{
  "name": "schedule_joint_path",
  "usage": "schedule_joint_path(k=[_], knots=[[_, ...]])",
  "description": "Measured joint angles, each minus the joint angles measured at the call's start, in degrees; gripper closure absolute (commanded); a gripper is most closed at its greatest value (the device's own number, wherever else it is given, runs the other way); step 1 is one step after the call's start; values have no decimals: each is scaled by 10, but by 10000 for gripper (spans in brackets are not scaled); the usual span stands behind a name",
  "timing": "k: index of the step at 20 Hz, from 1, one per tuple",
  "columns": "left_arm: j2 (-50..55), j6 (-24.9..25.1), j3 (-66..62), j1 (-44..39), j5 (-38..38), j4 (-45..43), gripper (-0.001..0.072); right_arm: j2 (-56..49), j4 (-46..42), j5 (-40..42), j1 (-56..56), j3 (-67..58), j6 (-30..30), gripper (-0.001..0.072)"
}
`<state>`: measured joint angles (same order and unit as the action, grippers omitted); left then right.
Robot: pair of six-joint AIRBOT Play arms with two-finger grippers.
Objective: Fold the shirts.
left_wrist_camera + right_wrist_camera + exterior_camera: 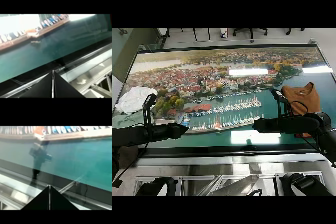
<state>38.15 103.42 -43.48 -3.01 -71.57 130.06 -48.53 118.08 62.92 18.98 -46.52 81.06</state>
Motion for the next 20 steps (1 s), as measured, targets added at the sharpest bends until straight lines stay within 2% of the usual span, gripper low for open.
schedule_joint_path(k=[8, 11, 12, 14, 16, 17, 18, 19, 20], knots=[[1, 0, -5, 3, 74, -5, 689, 0, 3, -4, 0, 0, 0, 690], [19, 1, -56, 36, 97, -90, 688, -1, 3, -25, 0, 0, 0, 690], [31, 1, -83, 55, 101, -135, 613, -1, 3, -37, 0, 0, 0, 690], [64, 1, -137, 100, 110, -220, 17, -1, 3, -67, 0, 0, 0, 683], [111, 1, -184, 151, 126, -287, -4, -2, 3, -98, 0, 0, 0, 658], [142, 1, -207, 177, 138, -317, -4, -3, 2, -115, 0, 0, 0, 466], [177, 1, -230, 202, 151, -341, -4, -6, 1, -130, 0, 0, 0, 226], [216, 1, -253, 223, 164, -362, -4, -10, 1, -144, 0, 0, 0, 169], [256, 1, -275, 239, 175, -378, -4, -14, 1, -154, 0, 0, 0, 169]])
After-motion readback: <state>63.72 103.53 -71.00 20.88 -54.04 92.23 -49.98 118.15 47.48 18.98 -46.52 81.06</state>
